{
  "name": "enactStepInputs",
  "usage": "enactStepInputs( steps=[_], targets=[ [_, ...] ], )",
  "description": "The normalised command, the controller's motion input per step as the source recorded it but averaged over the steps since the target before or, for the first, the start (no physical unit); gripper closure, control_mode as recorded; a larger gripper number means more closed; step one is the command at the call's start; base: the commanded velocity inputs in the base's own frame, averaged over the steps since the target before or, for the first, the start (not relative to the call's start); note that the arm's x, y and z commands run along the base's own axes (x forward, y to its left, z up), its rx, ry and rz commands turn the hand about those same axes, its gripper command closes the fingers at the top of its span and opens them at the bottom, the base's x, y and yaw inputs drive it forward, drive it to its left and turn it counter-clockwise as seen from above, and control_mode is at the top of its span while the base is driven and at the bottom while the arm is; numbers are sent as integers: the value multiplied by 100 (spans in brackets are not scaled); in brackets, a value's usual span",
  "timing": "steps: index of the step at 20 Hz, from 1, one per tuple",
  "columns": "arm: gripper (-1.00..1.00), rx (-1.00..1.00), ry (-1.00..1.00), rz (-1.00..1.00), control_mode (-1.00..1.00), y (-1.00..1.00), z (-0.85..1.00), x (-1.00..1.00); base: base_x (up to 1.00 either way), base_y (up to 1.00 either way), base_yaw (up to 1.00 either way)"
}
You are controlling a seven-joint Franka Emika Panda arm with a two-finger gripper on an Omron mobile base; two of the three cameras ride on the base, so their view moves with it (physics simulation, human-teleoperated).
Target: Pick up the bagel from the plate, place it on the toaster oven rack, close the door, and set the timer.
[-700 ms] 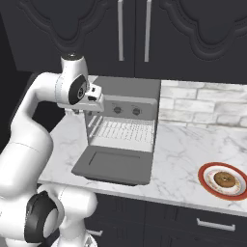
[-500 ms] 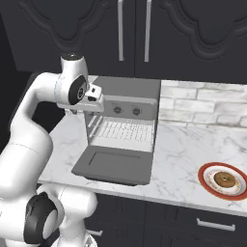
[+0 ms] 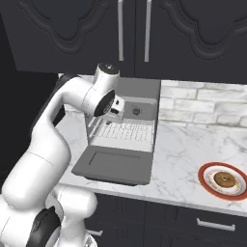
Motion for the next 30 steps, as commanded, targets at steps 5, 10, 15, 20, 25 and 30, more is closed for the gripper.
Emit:
enactStepInputs(
  steps=[5, 10, 15, 20, 25, 30],
  targets=[
    [-100, 31, -2, 0, -100, -57, -7, -13, 0, 0, 0],
    [-100, 31, -7, -1, -100, -44, -9, -3, 0, 0, 0],
    [-100, 26, -9, -9, -100, -31, -22, 0, 0, 0, 0],
    [-100, 20, -3, -12, -100, -11, -22, 0, 0, 0, 0],
    [-100, 14, 0, -17, -100, 0, -20, 14, 0, 0, 0],
    [-100, 11, 0, -20, -100, 0, -23, 32, 0, 0, 0]
  ],
)
